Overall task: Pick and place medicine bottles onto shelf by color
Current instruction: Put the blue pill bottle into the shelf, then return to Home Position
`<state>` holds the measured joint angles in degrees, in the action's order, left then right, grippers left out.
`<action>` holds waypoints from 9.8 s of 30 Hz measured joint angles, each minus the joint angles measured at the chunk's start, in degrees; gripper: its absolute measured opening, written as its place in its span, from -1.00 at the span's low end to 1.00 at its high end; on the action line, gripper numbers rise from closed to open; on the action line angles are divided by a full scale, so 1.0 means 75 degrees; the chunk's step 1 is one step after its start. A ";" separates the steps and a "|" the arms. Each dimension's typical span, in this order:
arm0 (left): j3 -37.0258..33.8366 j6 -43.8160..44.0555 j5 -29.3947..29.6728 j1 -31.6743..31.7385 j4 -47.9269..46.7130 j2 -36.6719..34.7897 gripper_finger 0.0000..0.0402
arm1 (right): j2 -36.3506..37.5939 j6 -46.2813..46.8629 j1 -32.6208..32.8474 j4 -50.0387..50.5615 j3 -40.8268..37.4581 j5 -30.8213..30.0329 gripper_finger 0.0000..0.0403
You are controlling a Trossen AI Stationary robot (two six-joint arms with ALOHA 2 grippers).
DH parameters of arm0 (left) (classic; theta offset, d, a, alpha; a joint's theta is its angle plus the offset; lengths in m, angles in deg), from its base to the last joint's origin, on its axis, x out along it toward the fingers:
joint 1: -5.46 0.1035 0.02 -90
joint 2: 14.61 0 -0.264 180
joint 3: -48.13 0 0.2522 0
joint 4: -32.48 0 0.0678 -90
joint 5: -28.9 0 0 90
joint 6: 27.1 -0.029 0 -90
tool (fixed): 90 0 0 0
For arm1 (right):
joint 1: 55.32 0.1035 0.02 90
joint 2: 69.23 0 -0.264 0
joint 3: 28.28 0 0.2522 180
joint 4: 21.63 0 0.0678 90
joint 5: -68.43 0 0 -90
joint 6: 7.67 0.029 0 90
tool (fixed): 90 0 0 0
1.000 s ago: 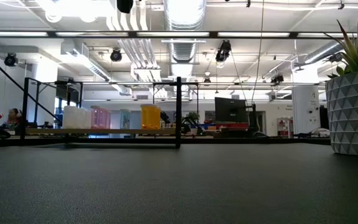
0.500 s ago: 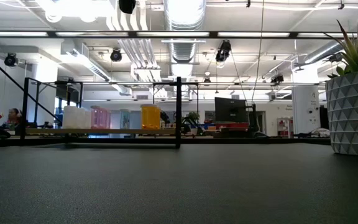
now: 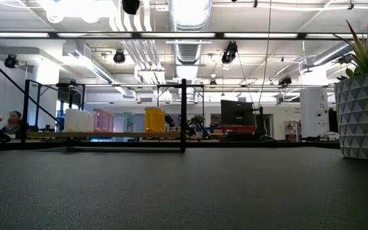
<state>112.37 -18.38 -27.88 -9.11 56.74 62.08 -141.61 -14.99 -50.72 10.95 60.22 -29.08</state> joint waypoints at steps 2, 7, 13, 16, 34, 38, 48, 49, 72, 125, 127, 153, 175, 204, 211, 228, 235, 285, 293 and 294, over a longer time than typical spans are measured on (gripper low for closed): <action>-0.0003 -0.0001 -0.0012 0.0000 -0.0003 0.0000 -0.47 | 0.0000 0.0073 0.0000 0.0033 0.0000 0.0000 -0.48; -0.0001 -0.0010 -0.0021 0.0000 0.0006 0.0006 -0.47 | 0.0056 0.0238 0.0000 0.0110 0.0000 -0.0012 -0.35; 0.0012 -0.0010 -0.0023 0.0013 0.0029 0.0006 -0.47 | 0.0401 0.0632 -0.0006 0.0627 -0.0003 -0.0032 -0.15; 0.0012 -0.0017 -0.0024 0.0044 0.0032 0.0006 -0.47 | 0.0661 0.0876 -0.0006 0.1105 -0.0003 -0.0029 -0.05; 0.0682 0.2301 0.0219 0.1500 -0.6046 -0.1777 -0.48 | 0.2763 0.1475 -0.0003 0.2823 -0.0369 -0.0026 0.07; 0.0592 0.3012 0.0215 0.1770 -0.7221 -0.2312 -0.48 | 0.3152 0.1245 -0.0003 0.2167 -0.1211 -0.0025 0.07; 0.0533 0.3653 -0.0040 0.2127 -0.8481 -0.2305 -0.48 | 0.4718 0.1588 -0.0003 -0.1265 -0.4235 -0.0007 0.07; 0.0533 0.3651 -0.0190 0.2203 -0.8553 -0.2260 -0.48 | 0.4886 0.1649 -0.0003 -0.1648 -0.4519 -0.0008 0.07; 0.0565 0.3368 -0.2502 0.3948 -0.9272 -0.0873 -0.48 | 0.5901 0.2285 -0.0006 -0.6688 -0.8668 -0.1809 0.07; 0.0466 0.2389 -0.1499 0.4366 -0.9533 0.0447 -0.48 | 0.5884 0.2180 -0.0006 -0.7570 -0.9879 -0.1807 0.07; 0.0469 0.2386 -0.1498 0.4366 -0.9530 0.0502 -0.48 | 0.5884 0.2179 -0.0006 -0.7567 -0.9879 -0.1807 0.07; 0.0368 0.3387 -0.0760 0.4368 -0.9425 0.0507 -0.48 | 0.5884 0.2175 -0.0006 -0.7567 -0.9882 -0.1807 0.07; 0.0136 0.4195 -0.0756 0.4364 -0.9355 0.0497 -0.48 | 0.5884 0.2175 -0.0006 -0.7565 -0.9885 -0.1807 0.07; 0.0044 0.4193 -0.0836 0.4342 -0.9323 0.0513 -0.19 | 0.5881 0.2175 -0.0006 -0.7564 -0.9885 -0.1807 0.07; 0.0111 0.4190 -0.0814 0.4342 -0.9320 0.0448 -0.08 | 0.5881 0.2175 -0.0003 -0.7564 -0.9885 -0.1807 0.07; 0.0236 0.2170 -0.0953 0.4342 -0.9334 -0.1908 0.01 | 0.5881 0.2175 -0.0005 -0.7564 -0.9885 -0.1807 0.07; 0.0192 0.1571 -0.0681 0.4345 -0.9481 -0.3409 0.01 | 0.5881 0.2175 -0.0003 -0.7564 -0.9885 -0.1807 0.07; -0.6139 0.1587 -0.2367 0.4322 -0.1716 -0.6599 0.01 | 0.5881 0.2175 -0.0003 -0.7567 -0.9885 -0.1807 0.07; -0.6541 0.1586 -0.2377 0.4323 -0.1737 -0.6788 0.01 | 0.5881 0.2175 -0.0004 -0.7564 -0.9888 -0.1805 0.07; -0.6545 0.1585 -0.2392 0.4326 -0.1734 -0.6799 0.01 | 0.5881 0.2175 -0.0003 -0.7564 -0.9888 -0.1807 0.07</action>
<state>63.28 -6.49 -45.82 23.33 43.74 11.09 -97.51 1.32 -50.74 -45.78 -13.94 -42.63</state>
